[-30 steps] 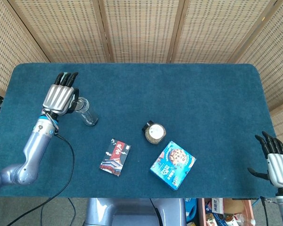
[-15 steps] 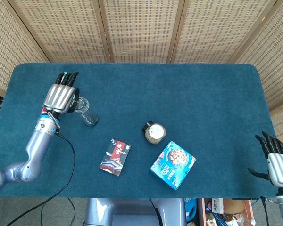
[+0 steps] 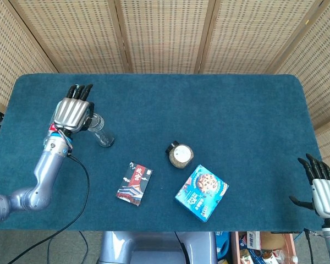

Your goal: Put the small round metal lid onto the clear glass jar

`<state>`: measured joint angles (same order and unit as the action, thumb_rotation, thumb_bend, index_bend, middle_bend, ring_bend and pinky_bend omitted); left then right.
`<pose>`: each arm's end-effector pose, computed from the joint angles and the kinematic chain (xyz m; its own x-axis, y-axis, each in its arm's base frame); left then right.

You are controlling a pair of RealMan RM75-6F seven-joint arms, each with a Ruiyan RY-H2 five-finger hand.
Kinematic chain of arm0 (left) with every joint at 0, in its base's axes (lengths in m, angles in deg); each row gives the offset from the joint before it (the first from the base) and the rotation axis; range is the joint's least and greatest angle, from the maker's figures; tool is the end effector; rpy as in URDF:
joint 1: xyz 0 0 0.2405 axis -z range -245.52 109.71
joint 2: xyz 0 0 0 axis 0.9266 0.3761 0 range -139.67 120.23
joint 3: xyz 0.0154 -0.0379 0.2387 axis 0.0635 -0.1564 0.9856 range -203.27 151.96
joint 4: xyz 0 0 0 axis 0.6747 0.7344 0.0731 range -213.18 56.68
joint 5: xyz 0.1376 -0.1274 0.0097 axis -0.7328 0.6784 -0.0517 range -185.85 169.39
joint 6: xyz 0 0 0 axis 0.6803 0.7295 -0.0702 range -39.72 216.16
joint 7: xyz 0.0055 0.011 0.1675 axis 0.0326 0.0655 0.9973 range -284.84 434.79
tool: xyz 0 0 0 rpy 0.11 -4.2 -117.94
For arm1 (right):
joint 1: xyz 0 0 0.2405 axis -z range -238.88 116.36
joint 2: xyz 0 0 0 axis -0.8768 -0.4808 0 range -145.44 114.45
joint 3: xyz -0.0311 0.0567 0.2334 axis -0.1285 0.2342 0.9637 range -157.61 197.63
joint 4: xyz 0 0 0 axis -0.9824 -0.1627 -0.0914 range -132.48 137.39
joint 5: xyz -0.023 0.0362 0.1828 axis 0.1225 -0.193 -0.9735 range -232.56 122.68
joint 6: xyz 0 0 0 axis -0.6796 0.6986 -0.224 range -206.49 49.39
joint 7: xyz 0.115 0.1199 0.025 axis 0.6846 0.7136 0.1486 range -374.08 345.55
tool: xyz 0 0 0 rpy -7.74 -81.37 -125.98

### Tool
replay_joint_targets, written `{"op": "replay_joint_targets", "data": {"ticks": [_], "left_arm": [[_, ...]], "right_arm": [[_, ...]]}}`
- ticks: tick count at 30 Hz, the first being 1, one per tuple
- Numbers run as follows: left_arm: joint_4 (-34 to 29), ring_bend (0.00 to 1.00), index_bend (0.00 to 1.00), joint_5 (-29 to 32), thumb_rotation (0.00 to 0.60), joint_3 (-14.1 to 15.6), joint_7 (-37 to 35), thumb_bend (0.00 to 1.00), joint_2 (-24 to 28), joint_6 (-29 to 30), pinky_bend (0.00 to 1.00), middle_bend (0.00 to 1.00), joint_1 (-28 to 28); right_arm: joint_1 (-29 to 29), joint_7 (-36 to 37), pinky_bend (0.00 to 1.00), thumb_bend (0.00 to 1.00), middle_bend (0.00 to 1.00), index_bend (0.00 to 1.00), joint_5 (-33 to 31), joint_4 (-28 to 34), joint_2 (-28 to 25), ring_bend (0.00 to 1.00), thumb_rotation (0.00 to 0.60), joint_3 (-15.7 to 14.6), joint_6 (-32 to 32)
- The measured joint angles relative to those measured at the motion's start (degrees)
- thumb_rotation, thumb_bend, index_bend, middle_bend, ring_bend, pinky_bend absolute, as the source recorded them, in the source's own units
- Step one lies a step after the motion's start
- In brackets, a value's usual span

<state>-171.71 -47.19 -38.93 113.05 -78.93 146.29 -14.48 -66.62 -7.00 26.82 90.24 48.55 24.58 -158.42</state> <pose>-0.1189 0.4156 0.1218 0.6430 0.0860 0.7611 0.7615 -0.1776 -0.6233 -0.3169 -0.2109 0.1785 0.3383 -0.0443 0.9400 -0.9376 0.0694 0.3407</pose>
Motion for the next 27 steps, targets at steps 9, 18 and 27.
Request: {"op": "replay_joint_targets", "data": {"ticks": [9, 18, 27], "left_arm": [[0.73, 0.0, 0.51, 0.59, 0.6, 0.61, 0.2, 0.42, -0.93, 0.24, 0.0, 0.0, 0.41], [0.57, 0.0, 0.34, 1.56, 0.6, 1.08, 1.45, 0.42, -1.02, 1.26, 0.0, 0.0, 0.81], [-1.13, 0.0, 0.32, 0.1, 0.6, 0.39, -0.56, 0.42, -0.31, 2.99, 0.0, 0.0, 0.2]], "right_arm": [[-0.02, 0.13, 0.0, 0.05, 0.0, 0.12, -0.05, 0.02, -0.07, 0.0, 0.6, -0.01, 0.13], [0.07, 0.33, 0.0, 0.05, 0.0, 0.12, -0.03, 0.03, -0.09, 0.0, 0.6, 0.03, -0.06], [0.11, 0.62, 0.0, 0.05, 0.0, 0.12, 0.14, -0.13, -0.06, 0.0, 0.6, 0.05, -0.28]]}}
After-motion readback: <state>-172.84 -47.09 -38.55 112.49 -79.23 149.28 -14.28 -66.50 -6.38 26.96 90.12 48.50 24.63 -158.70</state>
